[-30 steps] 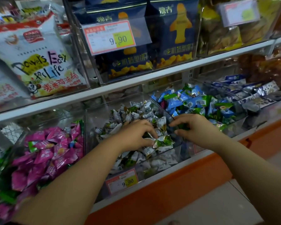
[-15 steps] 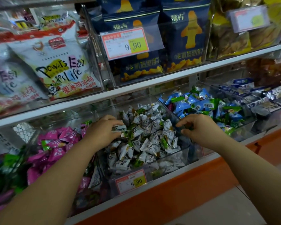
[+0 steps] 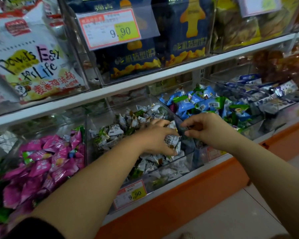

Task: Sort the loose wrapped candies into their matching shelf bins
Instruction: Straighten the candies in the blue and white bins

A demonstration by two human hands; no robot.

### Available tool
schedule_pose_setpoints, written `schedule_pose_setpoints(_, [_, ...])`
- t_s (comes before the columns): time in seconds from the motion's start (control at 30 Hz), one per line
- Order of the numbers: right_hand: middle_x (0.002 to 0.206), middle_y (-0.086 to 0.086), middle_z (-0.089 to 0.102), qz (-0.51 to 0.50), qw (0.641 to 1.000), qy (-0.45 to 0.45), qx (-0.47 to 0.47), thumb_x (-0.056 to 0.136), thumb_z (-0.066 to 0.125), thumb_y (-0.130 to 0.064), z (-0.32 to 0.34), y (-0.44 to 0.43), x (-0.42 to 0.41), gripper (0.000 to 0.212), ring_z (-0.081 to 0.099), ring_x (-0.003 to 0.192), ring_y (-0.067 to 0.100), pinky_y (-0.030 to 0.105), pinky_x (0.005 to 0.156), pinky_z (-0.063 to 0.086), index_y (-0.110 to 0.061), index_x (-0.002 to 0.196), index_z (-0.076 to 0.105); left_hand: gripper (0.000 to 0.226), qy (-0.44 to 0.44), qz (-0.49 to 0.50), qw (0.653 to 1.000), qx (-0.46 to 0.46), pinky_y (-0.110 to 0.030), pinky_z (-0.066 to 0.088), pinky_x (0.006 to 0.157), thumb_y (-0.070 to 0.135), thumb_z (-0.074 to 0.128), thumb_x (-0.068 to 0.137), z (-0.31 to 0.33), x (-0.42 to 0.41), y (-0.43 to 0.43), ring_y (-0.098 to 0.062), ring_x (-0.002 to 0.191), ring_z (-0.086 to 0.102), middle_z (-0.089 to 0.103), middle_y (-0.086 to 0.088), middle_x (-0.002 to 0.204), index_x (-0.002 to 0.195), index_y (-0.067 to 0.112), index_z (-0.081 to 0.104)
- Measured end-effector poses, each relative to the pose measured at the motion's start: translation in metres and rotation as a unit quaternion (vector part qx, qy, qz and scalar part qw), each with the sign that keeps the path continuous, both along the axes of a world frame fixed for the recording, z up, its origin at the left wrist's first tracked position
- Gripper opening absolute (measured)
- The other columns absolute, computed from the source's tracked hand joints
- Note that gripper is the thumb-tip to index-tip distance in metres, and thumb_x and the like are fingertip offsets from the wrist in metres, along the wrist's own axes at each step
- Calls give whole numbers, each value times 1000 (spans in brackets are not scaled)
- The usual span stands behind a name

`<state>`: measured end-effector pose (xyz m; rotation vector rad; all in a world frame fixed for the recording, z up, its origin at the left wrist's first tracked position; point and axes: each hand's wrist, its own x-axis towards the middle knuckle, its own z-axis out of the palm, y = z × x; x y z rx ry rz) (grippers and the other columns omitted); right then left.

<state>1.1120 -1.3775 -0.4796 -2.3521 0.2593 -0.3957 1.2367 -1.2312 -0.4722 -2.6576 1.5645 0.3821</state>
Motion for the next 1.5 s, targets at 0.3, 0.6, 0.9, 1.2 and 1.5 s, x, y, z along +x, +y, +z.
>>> schedule_pose_setpoints(0.3, [111,2,63,4,1000,13,9,89,65,-18,0,2,-6,27,64,88,17,23,70,51,-25,115,65,56,-60,-35,997,30,-42,31,106,48,65,83,11,8,7,-24,135,13,27,1,141,135,35,47])
schedule_pose_setpoints(0.6, [109,2,61,-2,999,6,32,91,62,-15,-3,5,-7,28,67,85,27,35,74,57,-25,117,64,43,-67,5,995,-71,-40,21,110,49,66,81,14,29,57,-17,138,12,28,8,144,121,40,53])
schedule_pose_setpoints(0.9, [122,1,60,8,1000,-5,27,90,63,-14,-2,4,-4,27,47,70,-11,2,56,39,-21,116,65,38,-94,66,990,-80,-35,15,113,55,59,84,19,35,100,-15,140,12,31,9,148,120,43,56])
schedule_pose_setpoints(1.2, [95,-4,58,7,1000,0,-9,90,61,-11,3,7,-4,26,52,57,-15,4,51,38,-18,115,65,15,-21,123,976,-176,-35,32,104,46,63,83,33,32,116,-15,122,40,45,10,120,89,32,65])
schedule_pose_setpoints(1.5, [95,0,60,-20,999,-2,-39,90,63,-14,-1,10,1,29,56,76,8,22,72,41,-19,118,64,50,-98,-10,995,-15,-57,-1,115,57,53,87,3,10,44,-18,145,-1,17,12,155,134,46,43])
